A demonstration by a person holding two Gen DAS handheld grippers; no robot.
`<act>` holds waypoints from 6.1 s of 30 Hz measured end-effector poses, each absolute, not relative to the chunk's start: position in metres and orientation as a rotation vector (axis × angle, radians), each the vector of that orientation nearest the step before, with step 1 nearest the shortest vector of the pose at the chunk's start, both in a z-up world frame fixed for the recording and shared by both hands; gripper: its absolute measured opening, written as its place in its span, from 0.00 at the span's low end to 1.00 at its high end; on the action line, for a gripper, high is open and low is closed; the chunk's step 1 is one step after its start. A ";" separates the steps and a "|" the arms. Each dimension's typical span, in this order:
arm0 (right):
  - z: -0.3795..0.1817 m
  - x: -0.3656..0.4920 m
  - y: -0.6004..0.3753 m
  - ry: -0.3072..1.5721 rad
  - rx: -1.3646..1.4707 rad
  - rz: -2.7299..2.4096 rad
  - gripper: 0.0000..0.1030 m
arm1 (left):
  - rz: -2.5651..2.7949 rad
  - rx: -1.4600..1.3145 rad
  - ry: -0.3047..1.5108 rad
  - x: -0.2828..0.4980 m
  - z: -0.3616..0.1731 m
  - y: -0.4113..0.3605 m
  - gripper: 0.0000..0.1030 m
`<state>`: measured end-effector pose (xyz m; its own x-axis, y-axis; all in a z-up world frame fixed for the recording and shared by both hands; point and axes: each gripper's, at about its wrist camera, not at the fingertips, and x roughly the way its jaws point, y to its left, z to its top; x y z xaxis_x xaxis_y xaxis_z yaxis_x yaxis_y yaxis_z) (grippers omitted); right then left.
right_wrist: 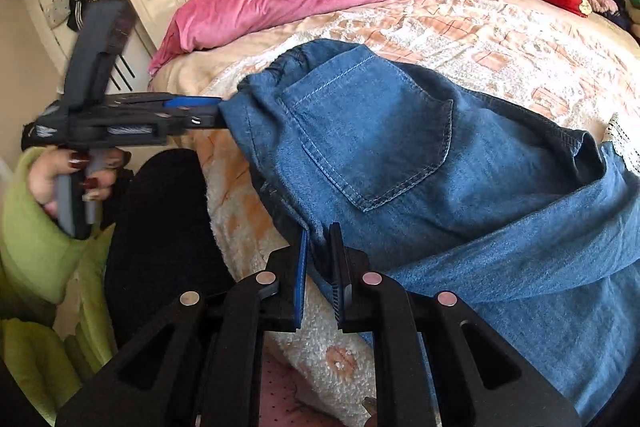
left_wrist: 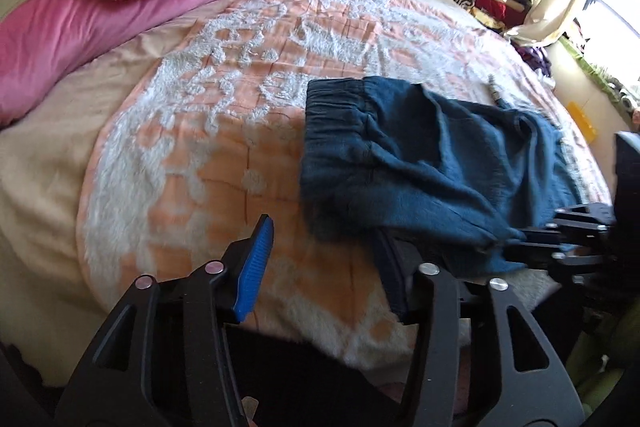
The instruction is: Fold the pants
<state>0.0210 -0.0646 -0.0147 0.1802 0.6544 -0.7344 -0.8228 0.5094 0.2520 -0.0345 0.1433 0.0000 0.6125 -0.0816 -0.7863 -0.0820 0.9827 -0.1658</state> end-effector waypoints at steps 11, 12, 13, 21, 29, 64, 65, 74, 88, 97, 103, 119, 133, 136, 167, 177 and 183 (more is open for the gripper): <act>-0.014 0.007 -0.071 0.927 -0.250 1.057 0.29 | -0.141 -0.084 0.924 -0.003 -0.001 0.072 0.23; -0.008 0.005 -0.076 0.906 -0.245 1.054 0.29 | -0.130 -0.075 0.939 0.000 -0.008 0.071 0.23; -0.004 0.004 -0.080 0.890 -0.235 1.050 0.31 | -0.116 -0.080 0.967 0.004 -0.019 0.073 0.23; -0.022 0.031 -0.085 0.955 -0.223 0.857 0.39 | -0.125 -0.136 0.981 0.002 -0.031 0.083 0.23; -0.008 0.034 -0.103 0.949 -0.155 0.845 0.49 | -0.101 -0.155 0.925 -0.009 -0.017 0.082 0.24; -0.023 0.263 -0.159 1.010 -0.094 0.313 0.70 | -0.473 -0.147 0.995 0.072 -0.036 -0.083 0.02; -0.027 0.267 -0.160 1.018 -0.090 0.294 0.61 | -0.476 -0.142 0.994 0.071 -0.035 -0.084 0.02; -0.001 0.250 -0.218 0.925 0.075 0.318 0.12 | -0.453 -0.107 0.961 0.072 -0.028 -0.077 0.02; 0.046 0.098 -0.359 0.827 0.370 0.335 0.09 | -0.440 0.049 0.867 0.051 -0.009 -0.086 0.00; -0.005 0.023 -0.384 0.952 0.453 0.270 0.09 | -0.521 0.145 0.872 0.019 -0.009 -0.097 0.00; -0.032 0.010 -0.393 1.011 0.476 0.206 0.09 | -0.557 0.198 0.925 0.008 -0.025 -0.110 0.00; 0.001 -0.016 -0.380 0.881 0.203 0.145 0.32 | -0.597 0.189 0.969 -0.005 -0.033 -0.113 0.26; -0.029 0.004 -0.354 1.010 0.123 0.265 0.38 | -0.457 0.039 0.953 0.022 -0.004 -0.055 0.43; -0.005 0.011 -0.364 0.930 0.178 0.303 0.43 | -0.413 -0.005 0.919 0.054 0.014 -0.046 0.49; -0.016 0.191 -0.410 0.890 0.347 0.433 0.18 | -0.421 -0.051 0.977 0.206 -0.015 -0.076 0.01; 0.003 0.164 -0.404 0.803 0.172 0.283 0.42 | -0.353 -0.060 0.944 0.188 -0.011 -0.060 0.42; 0.019 0.087 -0.391 0.759 0.033 0.365 0.44 | -0.224 -0.044 0.885 0.106 0.017 -0.025 0.57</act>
<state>0.0871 -0.3912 0.0186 0.6658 0.3353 -0.6666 -0.3114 0.9367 0.1601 0.1065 -0.0245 0.0174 0.6114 -0.2126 -0.7622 0.1763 0.9756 -0.1307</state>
